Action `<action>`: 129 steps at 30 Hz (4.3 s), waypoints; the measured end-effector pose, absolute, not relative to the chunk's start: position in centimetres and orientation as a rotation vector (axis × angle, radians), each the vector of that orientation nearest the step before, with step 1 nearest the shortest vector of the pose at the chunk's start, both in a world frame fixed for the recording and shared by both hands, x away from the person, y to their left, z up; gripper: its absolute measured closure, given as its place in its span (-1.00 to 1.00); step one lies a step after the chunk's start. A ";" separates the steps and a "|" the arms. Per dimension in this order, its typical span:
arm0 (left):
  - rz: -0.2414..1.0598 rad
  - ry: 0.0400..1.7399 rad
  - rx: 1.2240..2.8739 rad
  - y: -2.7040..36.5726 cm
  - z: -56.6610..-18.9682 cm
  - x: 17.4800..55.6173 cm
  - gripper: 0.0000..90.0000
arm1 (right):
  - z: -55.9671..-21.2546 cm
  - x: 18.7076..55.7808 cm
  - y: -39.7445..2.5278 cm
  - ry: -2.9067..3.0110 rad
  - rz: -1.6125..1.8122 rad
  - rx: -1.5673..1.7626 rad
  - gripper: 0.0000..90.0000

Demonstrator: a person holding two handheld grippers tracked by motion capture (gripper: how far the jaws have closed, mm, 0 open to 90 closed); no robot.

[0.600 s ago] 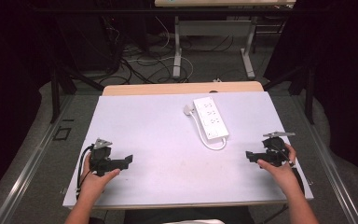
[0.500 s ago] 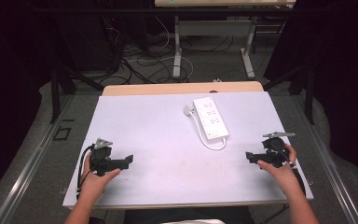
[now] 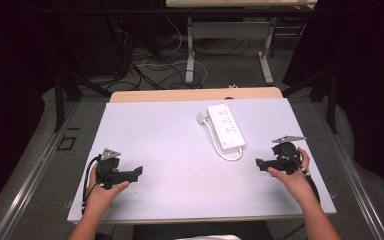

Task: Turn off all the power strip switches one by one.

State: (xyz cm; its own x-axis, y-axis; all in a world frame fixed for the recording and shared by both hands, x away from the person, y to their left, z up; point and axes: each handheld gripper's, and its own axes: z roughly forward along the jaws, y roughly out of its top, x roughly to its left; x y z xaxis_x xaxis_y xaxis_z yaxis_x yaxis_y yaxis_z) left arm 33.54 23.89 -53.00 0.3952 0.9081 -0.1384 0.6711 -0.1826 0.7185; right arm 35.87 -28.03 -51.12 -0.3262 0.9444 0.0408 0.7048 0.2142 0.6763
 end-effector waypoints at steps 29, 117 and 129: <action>0.426 1.339 1.948 23.8 -53.1 33.7 -0.94 | -48.2 41.4 -22.1 2.282 0.790 1.341 -0.09; 0.422 1.342 1.963 23.9 -53.2 33.8 -0.94 | -51.5 46.7 -17.2 2.442 0.698 1.432 1.00; 0.417 1.343 1.960 23.8 -53.2 33.9 -0.94 | -51.2 47.1 -17.7 2.452 0.726 1.473 1.00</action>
